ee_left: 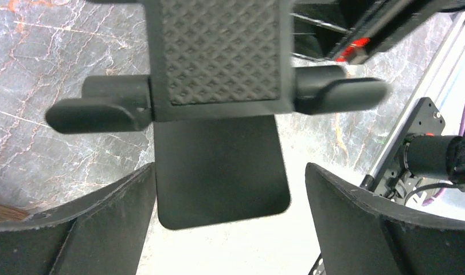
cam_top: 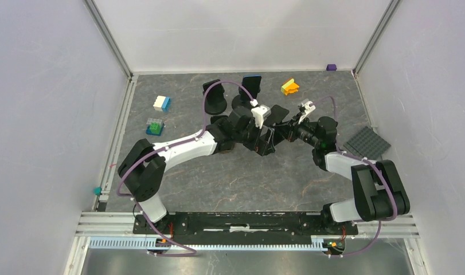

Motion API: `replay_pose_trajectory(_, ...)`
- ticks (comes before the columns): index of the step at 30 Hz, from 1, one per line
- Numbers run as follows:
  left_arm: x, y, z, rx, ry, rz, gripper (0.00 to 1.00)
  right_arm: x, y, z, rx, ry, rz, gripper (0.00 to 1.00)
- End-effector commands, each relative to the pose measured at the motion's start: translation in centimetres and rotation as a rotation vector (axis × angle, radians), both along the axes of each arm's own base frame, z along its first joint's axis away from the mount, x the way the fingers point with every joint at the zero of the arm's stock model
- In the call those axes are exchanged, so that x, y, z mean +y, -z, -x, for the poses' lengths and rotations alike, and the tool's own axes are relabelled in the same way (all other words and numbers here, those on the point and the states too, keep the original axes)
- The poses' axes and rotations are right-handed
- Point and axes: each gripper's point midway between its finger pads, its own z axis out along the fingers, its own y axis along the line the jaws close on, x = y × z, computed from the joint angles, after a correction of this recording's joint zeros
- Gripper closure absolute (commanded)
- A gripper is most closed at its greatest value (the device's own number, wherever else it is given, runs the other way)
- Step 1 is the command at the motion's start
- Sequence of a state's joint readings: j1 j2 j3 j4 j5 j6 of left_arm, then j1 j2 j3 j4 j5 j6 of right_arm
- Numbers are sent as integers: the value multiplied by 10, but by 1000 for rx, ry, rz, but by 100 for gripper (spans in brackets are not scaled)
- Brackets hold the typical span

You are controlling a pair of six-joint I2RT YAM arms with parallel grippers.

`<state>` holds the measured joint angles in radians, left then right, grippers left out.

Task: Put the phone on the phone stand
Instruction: Adjust the phone stand at the center of the board.

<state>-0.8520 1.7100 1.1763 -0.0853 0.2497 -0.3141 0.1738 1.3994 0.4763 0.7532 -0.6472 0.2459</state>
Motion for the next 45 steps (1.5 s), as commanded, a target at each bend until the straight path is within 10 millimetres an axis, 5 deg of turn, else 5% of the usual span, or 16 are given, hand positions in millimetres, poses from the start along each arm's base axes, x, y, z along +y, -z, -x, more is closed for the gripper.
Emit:
replay_pose_trajectory(1, 0, -63, -5, -132, 85, 70, 0, 1, -19, -20, -133, -3, 27, 100)
replay_pose_trajectory(18, 47, -154, -27, -324, 94, 151, 0, 33, 8, -25, -231, -204, 15, 96)
replay_pose_trajectory(23, 47, -156, -26, -327, 108, 164, 0, 41, 8, -18, -278, -184, -1, 92)
replay_pose_trajectory(45, 52, -144, -25, -311, 90, 205, 0, 29, 70, -2, -150, -95, 82, 72)
